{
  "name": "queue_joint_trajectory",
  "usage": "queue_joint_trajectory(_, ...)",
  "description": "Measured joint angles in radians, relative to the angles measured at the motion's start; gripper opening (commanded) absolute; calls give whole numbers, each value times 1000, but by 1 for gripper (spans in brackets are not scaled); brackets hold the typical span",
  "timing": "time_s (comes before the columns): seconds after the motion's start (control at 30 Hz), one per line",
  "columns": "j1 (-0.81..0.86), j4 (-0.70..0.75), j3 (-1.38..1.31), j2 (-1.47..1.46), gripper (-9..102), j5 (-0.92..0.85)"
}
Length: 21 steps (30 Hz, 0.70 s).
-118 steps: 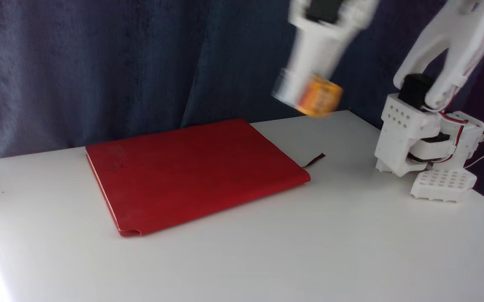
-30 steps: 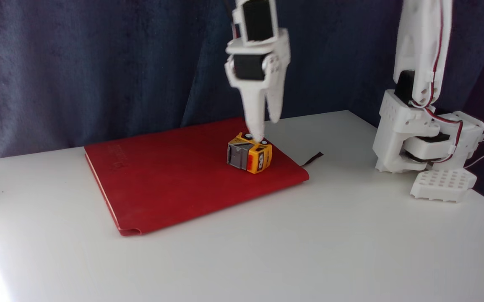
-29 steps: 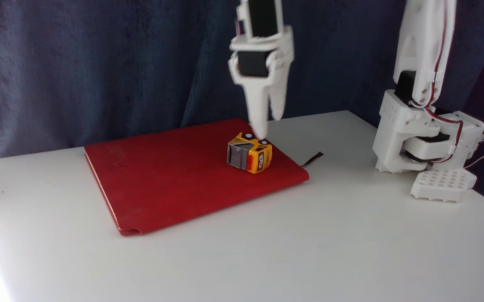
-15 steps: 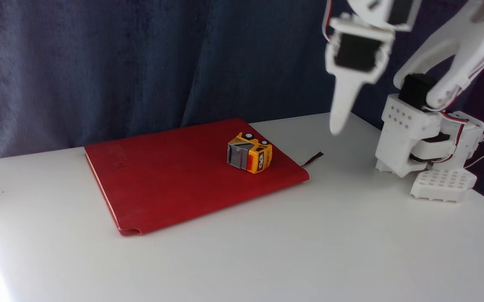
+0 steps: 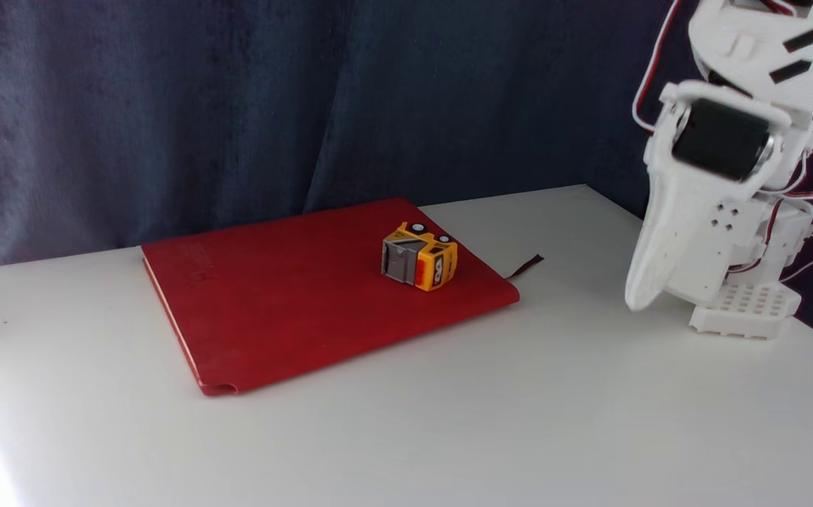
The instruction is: Grasp a toy truck onto the red notebook.
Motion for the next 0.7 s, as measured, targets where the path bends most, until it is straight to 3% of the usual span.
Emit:
queue_joint_trajectory(0.33, 61, -54, 275, 405, 4, 46)
queue_joint_trajectory(0.7, 130, -12, 508, 770, 3, 89)
